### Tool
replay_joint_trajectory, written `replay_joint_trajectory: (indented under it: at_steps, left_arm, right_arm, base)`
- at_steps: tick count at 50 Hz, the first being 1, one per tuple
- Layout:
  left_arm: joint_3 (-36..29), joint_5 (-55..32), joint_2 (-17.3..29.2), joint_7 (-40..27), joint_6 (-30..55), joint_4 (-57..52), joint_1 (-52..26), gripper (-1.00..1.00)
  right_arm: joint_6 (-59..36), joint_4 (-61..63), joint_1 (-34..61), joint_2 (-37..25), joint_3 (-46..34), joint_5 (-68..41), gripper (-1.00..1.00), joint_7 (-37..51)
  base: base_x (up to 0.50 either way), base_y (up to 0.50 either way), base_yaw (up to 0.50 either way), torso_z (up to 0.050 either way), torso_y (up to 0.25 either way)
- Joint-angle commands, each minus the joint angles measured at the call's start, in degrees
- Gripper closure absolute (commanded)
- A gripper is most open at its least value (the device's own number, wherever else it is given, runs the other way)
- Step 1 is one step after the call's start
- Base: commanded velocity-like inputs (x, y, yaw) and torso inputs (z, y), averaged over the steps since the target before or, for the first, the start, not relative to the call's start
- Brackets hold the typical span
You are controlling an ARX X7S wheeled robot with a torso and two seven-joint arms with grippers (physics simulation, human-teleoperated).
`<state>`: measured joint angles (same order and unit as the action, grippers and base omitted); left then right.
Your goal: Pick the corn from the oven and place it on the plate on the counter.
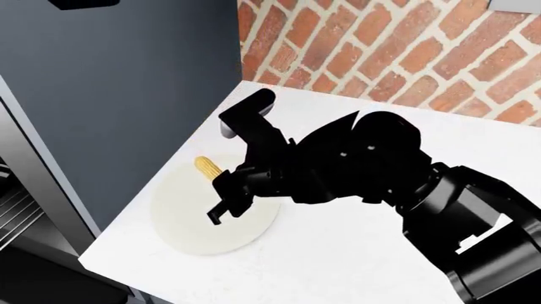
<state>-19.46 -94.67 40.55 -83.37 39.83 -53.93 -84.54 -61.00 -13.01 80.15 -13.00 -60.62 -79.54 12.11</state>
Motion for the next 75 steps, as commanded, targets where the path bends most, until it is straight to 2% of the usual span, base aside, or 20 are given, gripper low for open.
replay_joint_trajectory:
  at_steps: [1,19,20,44,59,67,75]
  left_arm:
    - [-0.1,0.1,0.2,0.0,-0.1,0.0,-0.1,-1.0]
    - [-0.5,-0.2,-0.1,-0.1,0.0,0.3,-0.9,-1.0]
    - [-0.6,-0.2,-0.2,-0.2,-0.1,0.2,-0.8,-1.0]
    - [-0.8,0.1,0.0,-0.4,-0.4,0.0,-0.3,-1.0]
    - [-1.8,-1.3,-0.4,-1.4,0.1,0.6,-2.8,-1.0]
    - [-2.5,-2.2,-0.8,-1.9,0.5,1.0,-4.6,-1.0]
    - [-2.5,-3.2,-0.2,-2.0,0.7,1.5,-6.2,-1.0]
  right_arm:
    - [0.3,-0.1,0.1,0.2,0.2,0.9,1.0,-0.5]
    - [0.6,-0.6,0.1,0.0,0.1,0.7,1.0,-0.5]
    - [0.6,-0.6,0.0,0.0,0.1,0.7,-1.0,-0.4]
    - [1.2,-1.0,0.0,0.1,0.0,0.6,-1.0,-0.3]
    - [2.0,3.5,2.6,-2.4,3.1,-1.2,-1.0,2.1]
    - [1.8,8.7,6.4,-4.5,7.6,-4.8,-1.0,6.7]
    - [1.8,16.6,10.8,-8.7,14.3,-11.6,-1.0,16.6]
  base:
    - [0.0,0.0,0.0,0.0,0.0]
    - [0.0,0.0,0.0,0.0,0.0]
    - [0.0,0.0,0.0,0.0,0.01]
    - [0.0,0.0,0.0,0.0,0.0]
    - [0.0,0.0,0.0,0.0,0.0]
    - [0.0,0.0,0.0,0.0,0.0]
    - [0.0,0.0,0.0,0.0,0.0]
